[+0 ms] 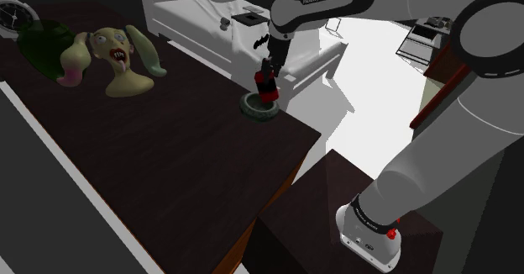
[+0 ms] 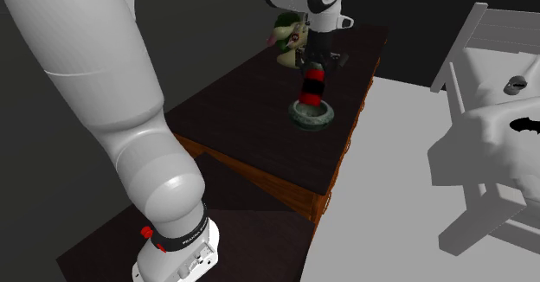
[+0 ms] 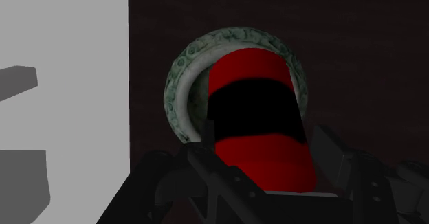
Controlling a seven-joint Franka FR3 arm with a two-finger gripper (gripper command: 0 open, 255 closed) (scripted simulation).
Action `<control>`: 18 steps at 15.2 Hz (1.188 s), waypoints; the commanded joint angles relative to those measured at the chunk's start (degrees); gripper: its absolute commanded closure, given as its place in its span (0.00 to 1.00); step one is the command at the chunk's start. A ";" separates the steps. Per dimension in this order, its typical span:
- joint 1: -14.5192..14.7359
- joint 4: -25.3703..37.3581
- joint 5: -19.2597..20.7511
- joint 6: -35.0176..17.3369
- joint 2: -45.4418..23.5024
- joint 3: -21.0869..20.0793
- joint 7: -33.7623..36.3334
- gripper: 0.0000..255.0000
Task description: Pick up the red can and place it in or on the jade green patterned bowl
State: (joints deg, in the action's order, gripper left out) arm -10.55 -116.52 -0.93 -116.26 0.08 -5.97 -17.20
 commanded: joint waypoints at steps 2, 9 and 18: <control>-0.01 -1.49 0.07 -2.26 -0.70 0.01 -0.01 1.00; 0.01 -3.26 0.18 -5.14 -1.82 0.00 0.04 1.00; 0.01 -3.25 0.18 -5.14 -1.83 0.00 0.03 0.00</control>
State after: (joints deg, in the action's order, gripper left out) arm -10.54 -119.77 -0.75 -121.40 -1.75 -5.97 -17.16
